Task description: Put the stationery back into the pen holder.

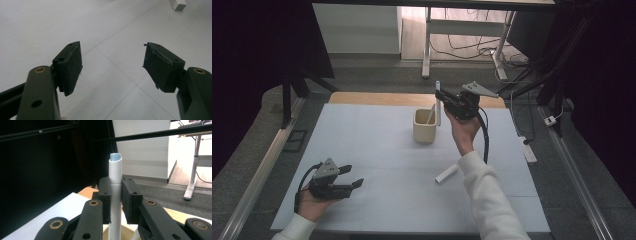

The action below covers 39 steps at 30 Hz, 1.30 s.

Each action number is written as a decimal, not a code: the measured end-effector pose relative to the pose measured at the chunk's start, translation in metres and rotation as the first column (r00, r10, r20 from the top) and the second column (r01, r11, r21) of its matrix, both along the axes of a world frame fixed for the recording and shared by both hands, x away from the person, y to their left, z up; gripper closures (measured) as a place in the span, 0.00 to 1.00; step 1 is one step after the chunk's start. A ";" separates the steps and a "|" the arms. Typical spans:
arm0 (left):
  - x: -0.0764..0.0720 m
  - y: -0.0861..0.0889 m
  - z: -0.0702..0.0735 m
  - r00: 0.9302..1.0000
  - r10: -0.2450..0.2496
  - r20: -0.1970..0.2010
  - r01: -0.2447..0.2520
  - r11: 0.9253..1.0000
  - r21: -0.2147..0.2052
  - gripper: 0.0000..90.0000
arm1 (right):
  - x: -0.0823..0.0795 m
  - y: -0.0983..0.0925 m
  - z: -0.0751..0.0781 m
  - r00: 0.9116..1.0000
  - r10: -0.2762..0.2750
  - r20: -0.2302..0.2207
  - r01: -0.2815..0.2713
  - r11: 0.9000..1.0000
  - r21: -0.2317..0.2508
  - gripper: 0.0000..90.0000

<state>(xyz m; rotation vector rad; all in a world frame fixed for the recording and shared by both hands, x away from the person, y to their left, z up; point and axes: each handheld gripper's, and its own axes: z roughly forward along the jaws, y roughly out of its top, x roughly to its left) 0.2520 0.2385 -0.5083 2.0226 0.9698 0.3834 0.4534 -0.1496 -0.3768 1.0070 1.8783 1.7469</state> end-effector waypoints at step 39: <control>0.000 -0.002 -0.001 1.000 -0.008 -0.004 0.008 1.000 0.004 0.34 | 0.034 0.012 -0.024 0.997 -0.001 -0.072 0.000 1.000 -0.010 0.59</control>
